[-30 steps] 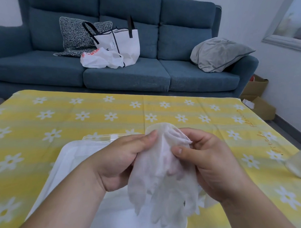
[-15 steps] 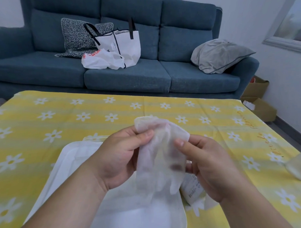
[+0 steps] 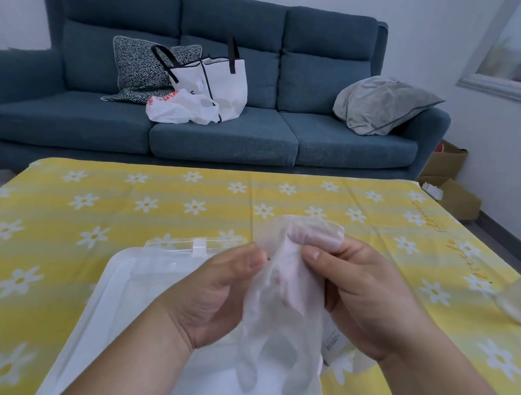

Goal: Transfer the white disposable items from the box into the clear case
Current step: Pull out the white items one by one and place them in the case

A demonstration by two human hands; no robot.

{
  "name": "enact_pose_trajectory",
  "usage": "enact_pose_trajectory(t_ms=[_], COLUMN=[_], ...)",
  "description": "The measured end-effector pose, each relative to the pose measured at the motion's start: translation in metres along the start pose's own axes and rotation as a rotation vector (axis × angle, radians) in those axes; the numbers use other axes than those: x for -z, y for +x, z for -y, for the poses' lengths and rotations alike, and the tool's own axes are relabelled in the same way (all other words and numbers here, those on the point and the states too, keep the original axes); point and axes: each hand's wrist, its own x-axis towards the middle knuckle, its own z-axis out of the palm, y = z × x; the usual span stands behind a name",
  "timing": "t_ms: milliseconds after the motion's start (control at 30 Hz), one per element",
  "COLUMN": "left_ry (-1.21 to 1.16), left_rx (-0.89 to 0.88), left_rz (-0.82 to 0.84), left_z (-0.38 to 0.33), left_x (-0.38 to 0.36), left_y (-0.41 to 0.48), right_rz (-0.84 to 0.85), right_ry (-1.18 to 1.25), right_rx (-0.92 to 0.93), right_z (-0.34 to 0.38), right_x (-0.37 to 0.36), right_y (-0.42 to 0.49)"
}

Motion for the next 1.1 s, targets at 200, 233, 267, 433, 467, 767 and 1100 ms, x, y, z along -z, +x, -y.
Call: enact_pose_trajectory(t_ms=[200, 233, 267, 433, 467, 767, 1100], left_ry=[-0.072, -0.089, -0.111, -0.173, -0.182, -0.178, -0.214], left_rx=[0.046, 0.061, 0.074, 0.071, 0.061, 0.110, 0.115], left_rz=[0.255, 0.271, 0.281, 0.305, 0.311, 0.188, 0.070], left_z=[0.012, 0.013, 0.014, 0.012, 0.010, 0.014, 0.008], left_x=[0.000, 0.001, 0.001, -0.007, -0.009, 0.014, 0.005], left_y=[-0.003, -0.004, -0.004, -0.010, -0.012, -0.011, -0.006], right_rz=[0.086, 0.104, 0.124, 0.272, 0.289, 0.161, -0.006], right_ry=[-0.052, -0.055, -0.058, 0.131, 0.151, -0.243, -0.243], right_rx=[-0.033, -0.042, -0.047, -0.141, -0.154, -0.121, -0.070], right_z=[-0.002, -0.003, -0.003, 0.002, 0.002, -0.008, -0.005], right_x=[-0.001, -0.002, -0.003, -0.012, -0.014, -0.016, -0.011], right_y=[0.004, 0.005, 0.006, 0.004, 0.004, 0.016, 0.015])
